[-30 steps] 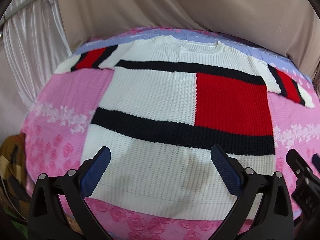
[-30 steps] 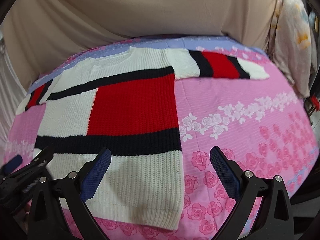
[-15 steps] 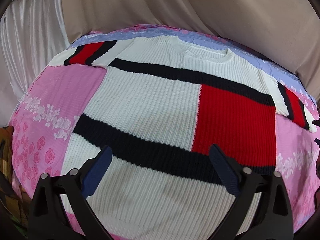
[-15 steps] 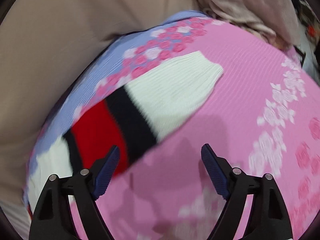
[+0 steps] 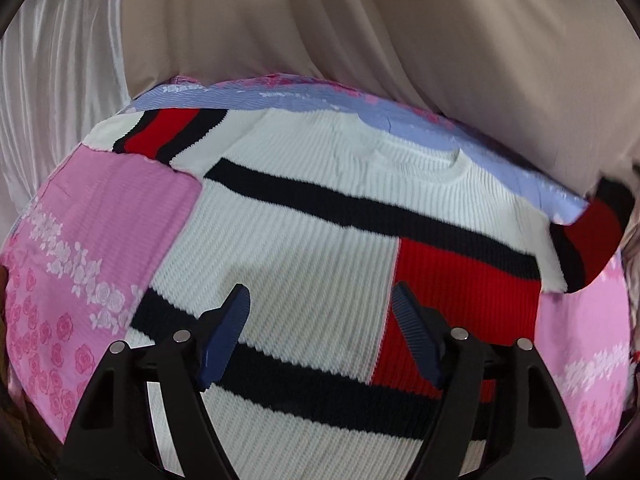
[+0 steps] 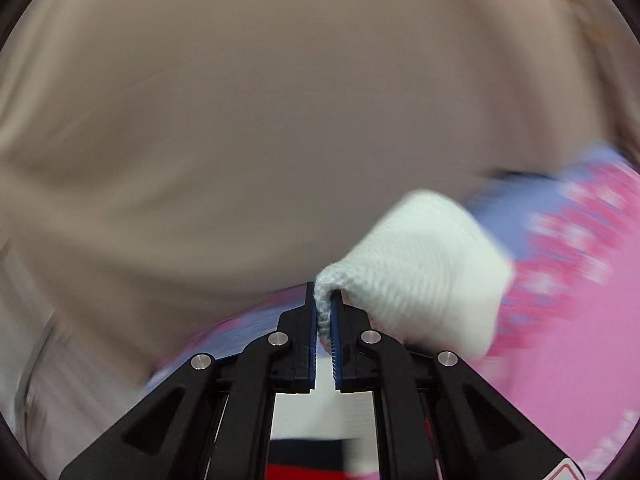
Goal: Fold small clothes
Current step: 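Grasp the striped sleeve cuff with the right gripper and lift it, then fold the held sleeve across the sweater body with the right gripper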
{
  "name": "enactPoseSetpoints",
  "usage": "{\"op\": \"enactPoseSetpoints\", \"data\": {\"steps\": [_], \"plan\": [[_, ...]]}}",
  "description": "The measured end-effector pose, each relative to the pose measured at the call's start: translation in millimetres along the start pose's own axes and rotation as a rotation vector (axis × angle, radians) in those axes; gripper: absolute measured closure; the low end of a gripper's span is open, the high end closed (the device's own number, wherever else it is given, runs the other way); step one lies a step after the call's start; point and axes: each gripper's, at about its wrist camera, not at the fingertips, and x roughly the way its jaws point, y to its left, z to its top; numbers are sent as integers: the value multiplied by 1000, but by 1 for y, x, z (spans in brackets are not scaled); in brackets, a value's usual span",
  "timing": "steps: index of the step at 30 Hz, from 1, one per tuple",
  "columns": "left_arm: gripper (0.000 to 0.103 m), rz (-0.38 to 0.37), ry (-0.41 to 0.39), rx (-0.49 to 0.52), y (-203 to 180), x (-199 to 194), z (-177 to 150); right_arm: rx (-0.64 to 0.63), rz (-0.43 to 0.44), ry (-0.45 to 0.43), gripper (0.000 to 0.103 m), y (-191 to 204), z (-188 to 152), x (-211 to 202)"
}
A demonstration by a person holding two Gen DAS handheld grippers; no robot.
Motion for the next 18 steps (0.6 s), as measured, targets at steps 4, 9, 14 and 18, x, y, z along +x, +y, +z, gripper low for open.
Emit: {"op": "enactPoseSetpoints", "data": {"steps": [4,9,14,18], "plan": [[15,-71,-30,-106,24,-1,26,-230,306,231,86,142,-68,65],[7,-133,-40,-143,39,22,55,-278,131,365,74,139,-157,96],[6,-160,75,-247,54,93,71,-41,-108,432,69,44,-186,40],[7,-185,181,-450,75,144,69,161,-67,445,67,9,-184,22]]}}
